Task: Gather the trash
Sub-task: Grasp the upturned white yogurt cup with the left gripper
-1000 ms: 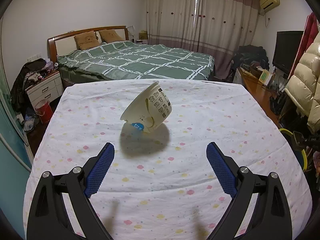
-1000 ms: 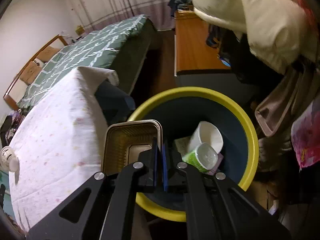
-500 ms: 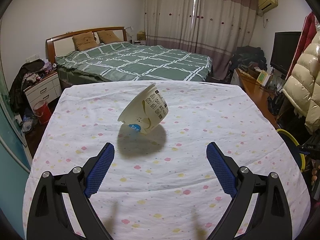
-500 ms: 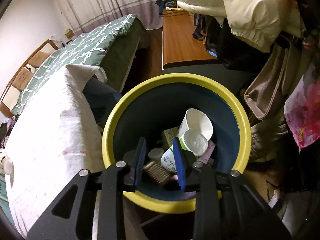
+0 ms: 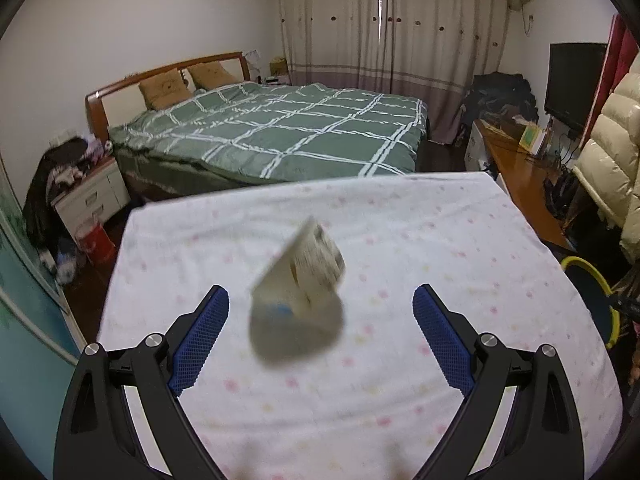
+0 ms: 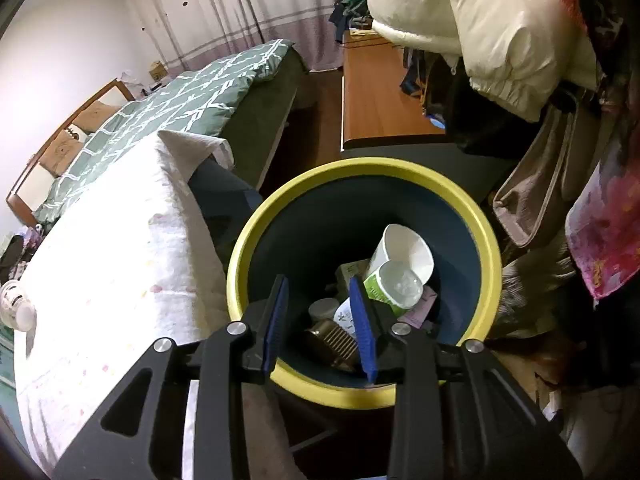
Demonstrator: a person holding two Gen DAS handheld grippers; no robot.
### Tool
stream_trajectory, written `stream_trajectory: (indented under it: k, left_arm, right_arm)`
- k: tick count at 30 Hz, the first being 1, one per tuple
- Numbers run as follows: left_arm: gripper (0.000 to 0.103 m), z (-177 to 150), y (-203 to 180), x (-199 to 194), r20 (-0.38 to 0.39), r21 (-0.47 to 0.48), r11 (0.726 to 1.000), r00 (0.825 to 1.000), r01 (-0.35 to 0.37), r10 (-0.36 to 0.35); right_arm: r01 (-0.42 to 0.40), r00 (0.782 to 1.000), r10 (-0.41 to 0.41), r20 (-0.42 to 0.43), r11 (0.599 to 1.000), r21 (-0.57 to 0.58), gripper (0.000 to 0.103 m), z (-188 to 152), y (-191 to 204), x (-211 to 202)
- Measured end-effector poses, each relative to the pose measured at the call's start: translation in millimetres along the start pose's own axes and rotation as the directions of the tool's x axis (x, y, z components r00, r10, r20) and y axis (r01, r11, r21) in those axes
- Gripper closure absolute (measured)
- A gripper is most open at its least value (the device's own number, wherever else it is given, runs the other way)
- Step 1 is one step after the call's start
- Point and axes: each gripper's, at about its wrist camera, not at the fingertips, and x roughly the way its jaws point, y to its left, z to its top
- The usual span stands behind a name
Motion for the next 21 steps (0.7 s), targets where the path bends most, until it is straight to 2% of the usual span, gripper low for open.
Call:
stream_trajectory:
  k: [5, 9, 11, 17, 21]
  left_arm:
    - [0.011, 35.2, 8.5, 41.6, -0.075, 0.062, 0.998, 0.997, -0.01, 0.014]
    - [0.011, 44.6, 12.4, 75.4, -0.148, 0.079, 0.997, 0.989, 0.01, 0.002]
    - [0.012, 43.6, 6.9, 83.6, -0.167, 0.099, 0.995, 0.986, 0.024, -0.007]
    - [0.024, 25.8, -34.5, 81.1, -0.192, 0.202, 0.973, 0.979, 0.112, -0.073]
    - [0.034, 18.4, -50.7, 82.2, -0.222, 0.226, 0.962, 0.97, 0.152, -0.101]
  right_arm:
    - [-0.011, 1.0, 0.011, -0.017, 1.0, 0.0, 0.071, -4.5, -4.1, 3.5]
    - [-0.01, 1.0, 0.01, -0.024, 1.0, 0.005, 0.071, -6.0, -9.0, 4.9]
    - [-0.01, 1.0, 0.01, -0.025, 1.0, 0.004, 0.071, -6.0, -10.4, 4.5]
    - [-0.018, 0.999, 0.018, -0.029, 1.0, 0.0, 0.071, -6.7, -8.4, 5.8]
    - [-0.027, 0.999, 0.026, -0.032, 1.0, -0.008, 0.071, -7.1, -5.8, 5.9]
